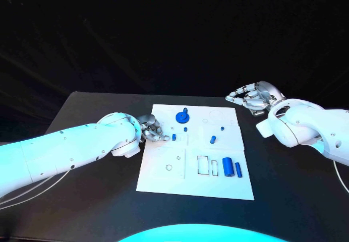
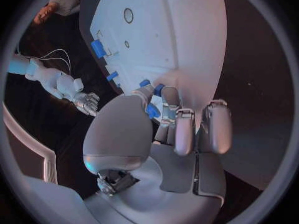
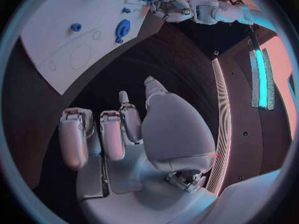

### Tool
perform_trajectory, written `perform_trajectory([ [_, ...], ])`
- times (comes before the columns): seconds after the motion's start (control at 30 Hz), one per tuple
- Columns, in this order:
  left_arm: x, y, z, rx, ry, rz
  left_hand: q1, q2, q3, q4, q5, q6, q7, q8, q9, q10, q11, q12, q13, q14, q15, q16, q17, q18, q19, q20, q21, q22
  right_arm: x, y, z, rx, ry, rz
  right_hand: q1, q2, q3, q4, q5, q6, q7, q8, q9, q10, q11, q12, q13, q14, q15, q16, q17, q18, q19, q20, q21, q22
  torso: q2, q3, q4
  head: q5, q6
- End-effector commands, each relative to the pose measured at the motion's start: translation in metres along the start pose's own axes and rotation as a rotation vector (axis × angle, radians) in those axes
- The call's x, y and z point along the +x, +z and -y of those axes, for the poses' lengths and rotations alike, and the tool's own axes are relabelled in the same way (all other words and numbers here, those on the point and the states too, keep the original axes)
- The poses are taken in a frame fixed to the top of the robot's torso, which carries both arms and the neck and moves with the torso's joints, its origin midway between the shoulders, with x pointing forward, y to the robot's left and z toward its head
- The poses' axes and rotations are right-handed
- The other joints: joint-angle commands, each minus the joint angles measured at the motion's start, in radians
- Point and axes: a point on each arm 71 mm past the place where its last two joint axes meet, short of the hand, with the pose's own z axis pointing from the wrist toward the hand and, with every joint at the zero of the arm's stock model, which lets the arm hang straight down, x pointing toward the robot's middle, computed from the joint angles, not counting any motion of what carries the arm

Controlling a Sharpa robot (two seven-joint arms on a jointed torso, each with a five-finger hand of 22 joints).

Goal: Assemble the parts on the task board

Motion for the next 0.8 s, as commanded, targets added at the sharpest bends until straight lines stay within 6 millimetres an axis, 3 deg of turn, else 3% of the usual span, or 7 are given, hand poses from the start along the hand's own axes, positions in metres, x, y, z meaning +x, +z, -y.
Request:
perform_trajectory([
  [0.03,0.0032,0.0,0.0014,0.015,-0.006,-0.024,0.027,0.008,0.023,-0.002,-0.002,-0.002,-0.009,0.003,-0.003,-0.003,-0.005,-0.005,-0.002,0.089,-0.008,0.007,0.208,-0.008,0.004,-0.004,0.005,0.066,0.0014,0.0,-0.0009,-0.014,-0.007,-0.013,-0.001,0.003,-0.003,-0.004,0.003,-0.007,0.001,0.005,-0.001,-0.002,-0.001,-0.003,0.064,0.066,-0.007,-0.003,0.096,0.016,0.044,-0.006,-0.003,0.185,0.0,-0.0003,0.0,0.0,0.0],
  [0.13,0.0032,-0.0003,0.0023,0.025,-0.019,-0.023,0.047,0.009,0.05,-0.003,-0.001,-0.004,-0.009,0.004,-0.005,-0.001,-0.005,-0.004,0.0,0.089,-0.008,0.006,0.208,-0.008,0.003,-0.003,0.004,0.066,0.0015,0.0,-0.0008,-0.014,-0.007,-0.014,-0.001,0.003,-0.003,-0.004,0.004,-0.007,0.001,0.005,-0.002,-0.001,-0.001,-0.002,0.064,0.065,-0.007,-0.004,0.096,0.016,0.044,-0.006,-0.003,0.184,0.0,-0.0002,0.0001,0.001,0.0],
  [0.33,0.0031,-0.0011,0.0036,0.042,-0.059,-0.022,0.091,-0.004,0.174,-0.009,-0.001,-0.015,-0.008,0.02,-0.003,0.012,-0.005,0.001,0.008,0.089,-0.007,0.007,0.208,-0.008,0.002,-0.003,0.003,0.066,0.0017,0.0,-0.0006,-0.014,-0.007,-0.016,0.0,0.003,-0.003,-0.004,0.004,-0.007,0.001,0.006,-0.002,-0.002,-0.001,-0.002,0.064,0.065,-0.008,-0.004,0.095,0.017,0.044,-0.006,-0.004,0.184,0.0,-0.0003,-0.0006,0.003,0.002],
  [0.8,0.0016,-0.006,0.0025,0.046,-0.137,-0.05,0.091,-0.025,0.243,-0.022,-0.004,-0.021,-0.006,0.036,0.003,0.023,-0.004,0.01,0.022,0.088,-0.006,0.005,0.206,-0.007,0.001,-0.002,0.002,0.066,0.002,0.0001,0.0003,-0.01,-0.007,-0.02,0.0,0.003,-0.003,-0.004,0.005,-0.008,0.001,0.006,-0.002,-0.001,-0.001,-0.003,0.064,0.065,-0.008,-0.004,0.096,0.017,0.043,-0.006,-0.005,0.183,-0.001,0.0002,0.0004,0.003,0.003],
])
